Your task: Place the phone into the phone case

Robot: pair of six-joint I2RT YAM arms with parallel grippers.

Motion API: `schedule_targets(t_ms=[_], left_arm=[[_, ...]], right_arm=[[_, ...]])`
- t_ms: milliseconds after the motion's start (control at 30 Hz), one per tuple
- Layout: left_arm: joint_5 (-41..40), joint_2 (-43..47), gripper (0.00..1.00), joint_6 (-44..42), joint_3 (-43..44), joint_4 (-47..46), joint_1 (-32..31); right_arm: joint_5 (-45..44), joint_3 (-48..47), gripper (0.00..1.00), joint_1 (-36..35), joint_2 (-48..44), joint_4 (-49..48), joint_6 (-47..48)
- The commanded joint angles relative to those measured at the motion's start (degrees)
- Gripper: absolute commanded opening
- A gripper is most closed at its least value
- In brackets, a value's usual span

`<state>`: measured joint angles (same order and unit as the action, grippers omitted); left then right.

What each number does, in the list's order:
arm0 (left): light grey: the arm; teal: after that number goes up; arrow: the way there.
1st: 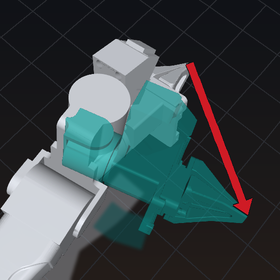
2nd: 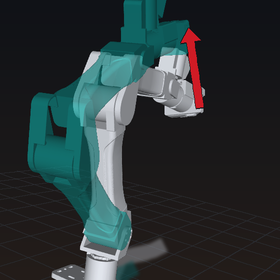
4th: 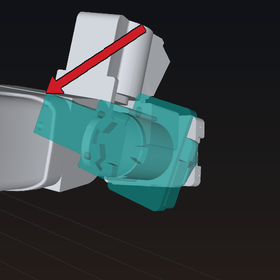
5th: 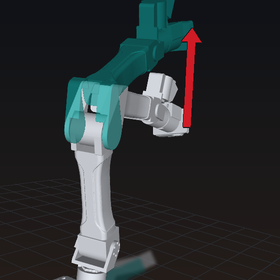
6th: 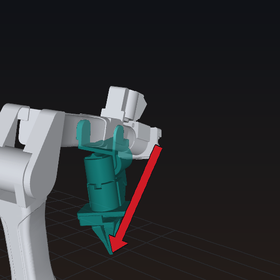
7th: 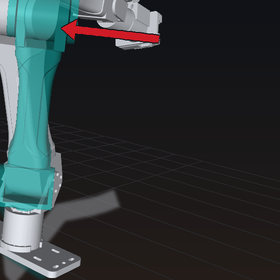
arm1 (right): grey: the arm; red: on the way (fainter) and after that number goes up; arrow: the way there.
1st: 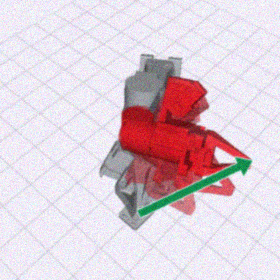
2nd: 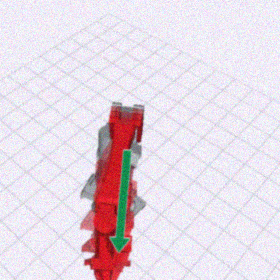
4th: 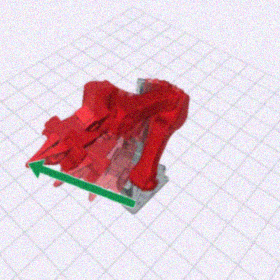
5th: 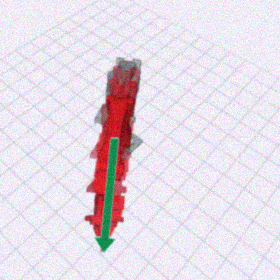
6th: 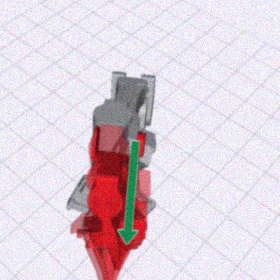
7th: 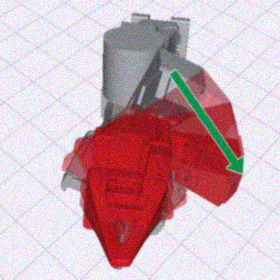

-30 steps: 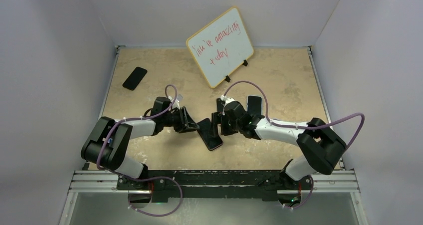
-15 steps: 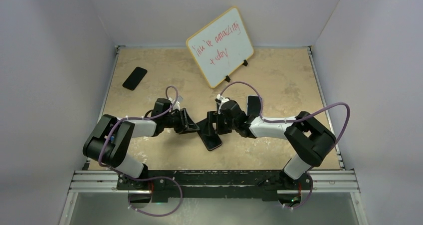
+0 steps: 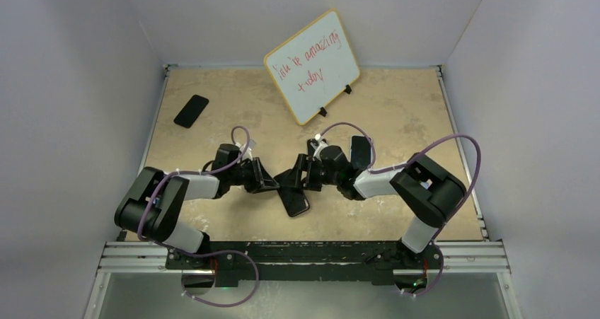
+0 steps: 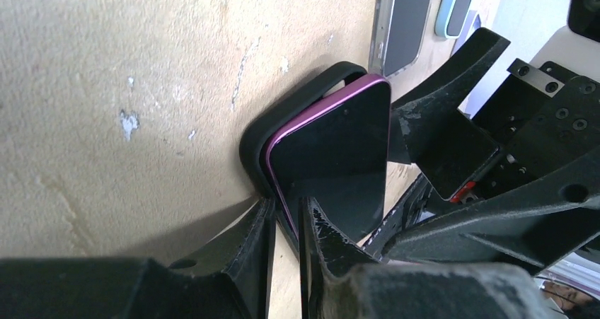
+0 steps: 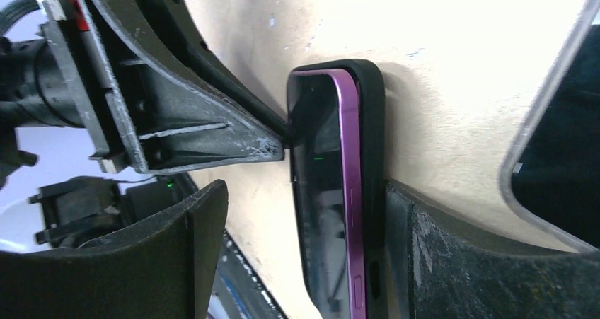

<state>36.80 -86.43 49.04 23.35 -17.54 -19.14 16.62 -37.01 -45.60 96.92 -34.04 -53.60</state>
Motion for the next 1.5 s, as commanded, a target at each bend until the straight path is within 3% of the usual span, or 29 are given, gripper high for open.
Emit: schedule_targets(t_ms=[0, 267, 533, 633, 767, 833, 933, 1100, 1300, 1367, 1467], left_arm=[[2.8, 2.7, 0.2, 0.9, -0.7, -0.6, -0.7], [1.3, 2.9, 0.22, -1.5, 0.1, 3.2, -0.7], [0.9, 4.0, 0.23, -1.7, 0.1, 4.5, -0.7], [0.9, 4.2, 0.25, -2.2, 0.4, 5.4, -0.7], [0.7, 4.4, 0.28, -2.6, 0.6, 6.0, -0.7], [0.7, 4.5, 0.29, -2.7, 0.6, 6.1, -0.7], [0.6, 4.5, 0.29, -2.8, 0.6, 6.2, -0.7], [0.5, 4.4, 0.29, -2.8, 0.6, 6.0, -0.7], [0.7, 4.6, 0.3, -2.7, 0.8, 6.0, -0.7], [0.8, 4.9, 0.3, -2.7, 1.0, 6.1, -0.7], [1.1, 6.1, 0.3, -2.7, 1.4, 6.8, -0.7]], right_arm=[[6.6, 0.7, 0.77, -1.6, 0.4, -18.1, -8.1], [7.1, 3.2, 0.67, -1.1, -1.1, -20.7, -8.9], [5.9, 3.4, 0.5, -0.8, -1.9, -15.1, -6.2], [5.1, 3.5, 0.38, -0.8, -2.5, -14.1, -5.6], [3.4, 2.1, 0.09, -0.8, -3.6, -8.6, -2.2], [2.5, 1.4, 0.0, -0.8, -4.0, -6.2, -0.6], [1.4, 0.9, 0.01, -0.8, -4.3, -3.6, 0.2], [1.3, 0.1, 0.2, -0.8, -3.9, -2.3, 0.9], [2.2, -1.2, 0.36, -0.8, -2.5, -0.9, 1.4], [2.6, -1.5, 0.31, -0.8, -2.4, -0.6, 1.9], [4.0, -1.8, 0.12, -0.8, -2.8, 0.1, 2.0]])
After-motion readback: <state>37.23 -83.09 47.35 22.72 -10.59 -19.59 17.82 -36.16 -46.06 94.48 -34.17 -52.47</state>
